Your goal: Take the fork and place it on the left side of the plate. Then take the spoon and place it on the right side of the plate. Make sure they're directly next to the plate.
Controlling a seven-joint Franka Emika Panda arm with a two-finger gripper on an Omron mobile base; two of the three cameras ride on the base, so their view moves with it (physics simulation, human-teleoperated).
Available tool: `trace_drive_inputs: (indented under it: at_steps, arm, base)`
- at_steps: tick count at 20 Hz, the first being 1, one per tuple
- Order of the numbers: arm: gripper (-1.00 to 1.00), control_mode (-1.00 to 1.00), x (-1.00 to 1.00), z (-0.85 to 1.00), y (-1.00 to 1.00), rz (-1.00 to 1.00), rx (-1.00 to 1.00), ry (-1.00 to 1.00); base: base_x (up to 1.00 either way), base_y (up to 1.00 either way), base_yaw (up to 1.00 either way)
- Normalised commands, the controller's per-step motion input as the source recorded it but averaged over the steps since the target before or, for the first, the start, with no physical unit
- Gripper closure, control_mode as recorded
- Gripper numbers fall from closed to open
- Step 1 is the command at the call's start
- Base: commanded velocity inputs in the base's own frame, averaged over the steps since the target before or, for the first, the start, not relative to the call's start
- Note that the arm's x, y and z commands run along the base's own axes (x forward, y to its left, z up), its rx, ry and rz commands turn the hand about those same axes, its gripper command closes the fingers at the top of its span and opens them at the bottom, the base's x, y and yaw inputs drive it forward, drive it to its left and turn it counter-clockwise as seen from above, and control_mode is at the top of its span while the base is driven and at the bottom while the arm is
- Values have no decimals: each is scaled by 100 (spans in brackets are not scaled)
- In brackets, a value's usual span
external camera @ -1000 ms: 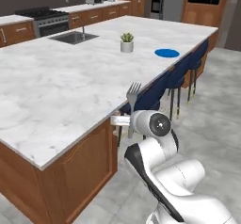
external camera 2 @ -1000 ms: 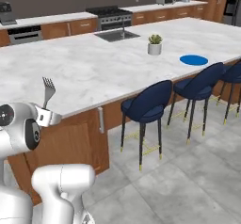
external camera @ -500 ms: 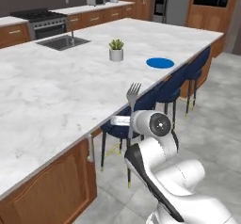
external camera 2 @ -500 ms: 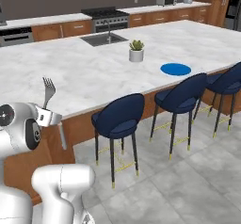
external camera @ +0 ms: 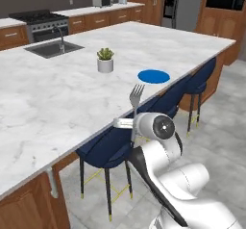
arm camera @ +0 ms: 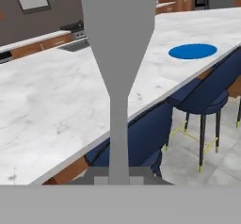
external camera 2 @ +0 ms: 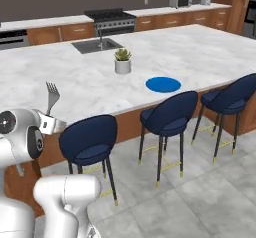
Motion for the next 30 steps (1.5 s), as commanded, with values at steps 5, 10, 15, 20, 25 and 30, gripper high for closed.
trace_drive_inputs:
  at_steps: [5,10,15,20,25,30]
  arm:
    - [100,100,0,0,0,0,0,0]
    - [100,100,0,0,0,0,0,0]
    - [100,100,0,0,0,0,0,0]
    - [100,100,0,0,0,0,0,0]
    - [100,100,0,0,0,0,0,0]
    - [100,100,0,0,0,0,0,0]
  base:
    - [75,-79,25]
    - [55,-57,36]
    - [43,-47,42]
    - [59,-48,40]
    - [81,-40,41]
    - [92,-34,40]
